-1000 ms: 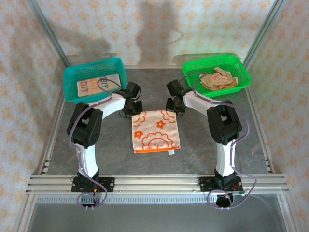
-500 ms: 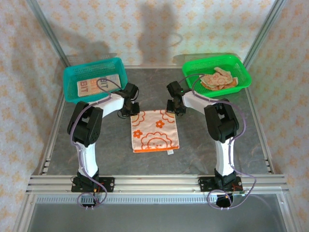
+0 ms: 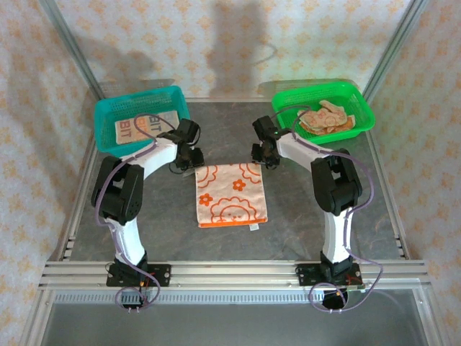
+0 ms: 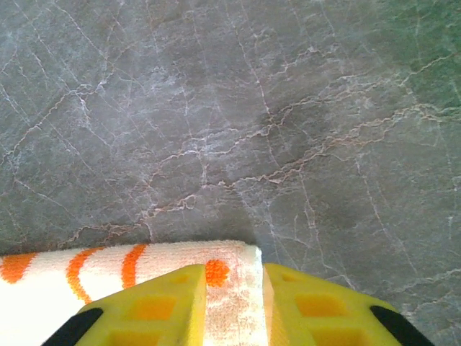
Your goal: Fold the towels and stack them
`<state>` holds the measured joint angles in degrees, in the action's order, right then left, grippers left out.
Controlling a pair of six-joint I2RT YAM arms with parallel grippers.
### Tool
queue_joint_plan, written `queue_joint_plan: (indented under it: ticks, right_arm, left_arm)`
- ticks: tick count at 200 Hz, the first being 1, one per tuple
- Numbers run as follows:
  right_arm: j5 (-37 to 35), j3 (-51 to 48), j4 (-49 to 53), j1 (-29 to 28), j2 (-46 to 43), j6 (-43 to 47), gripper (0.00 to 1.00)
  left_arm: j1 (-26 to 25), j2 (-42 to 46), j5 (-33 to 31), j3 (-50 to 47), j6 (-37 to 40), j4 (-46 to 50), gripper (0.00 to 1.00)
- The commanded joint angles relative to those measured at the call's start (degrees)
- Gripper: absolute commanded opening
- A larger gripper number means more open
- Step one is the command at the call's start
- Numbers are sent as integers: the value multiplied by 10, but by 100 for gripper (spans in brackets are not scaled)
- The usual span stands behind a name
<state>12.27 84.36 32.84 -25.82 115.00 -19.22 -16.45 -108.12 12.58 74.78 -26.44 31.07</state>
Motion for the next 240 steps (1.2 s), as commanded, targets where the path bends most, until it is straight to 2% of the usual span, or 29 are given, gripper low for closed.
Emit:
queue_joint_plan:
  ticks: [1, 68, 88, 103, 126, 152, 185, 240]
  right_arm:
    - [6, 17, 16, 6, 17, 3, 27]
    - [35, 24, 10, 7, 56, 7, 29]
    - [41, 23, 7, 7, 60, 4, 27]
    - [45, 20, 4, 6, 61, 2, 19]
    - [48, 19, 2, 7, 61, 2, 7]
    - [52, 18, -1, 6, 56, 1, 0]
    - [39, 12, -7, 7, 19, 3, 0]
    - [33, -36, -42, 7, -80, 4, 0]
  left_arm:
    - [5, -34, 5, 5, 15, 1, 34]
    - [4, -71, 11, 10, 22, -4, 31]
    - [5, -77, 17, 11, 23, -3, 30]
    - [5, -78, 18, 10, 24, -4, 30]
    - [4, -78, 26, 6, 24, -10, 22]
    - [4, -79, 43, 7, 21, -15, 10]
    - [4, -45, 47, 12, 17, -9, 0]
    - [5, 55, 47, 7, 28, 3, 0]
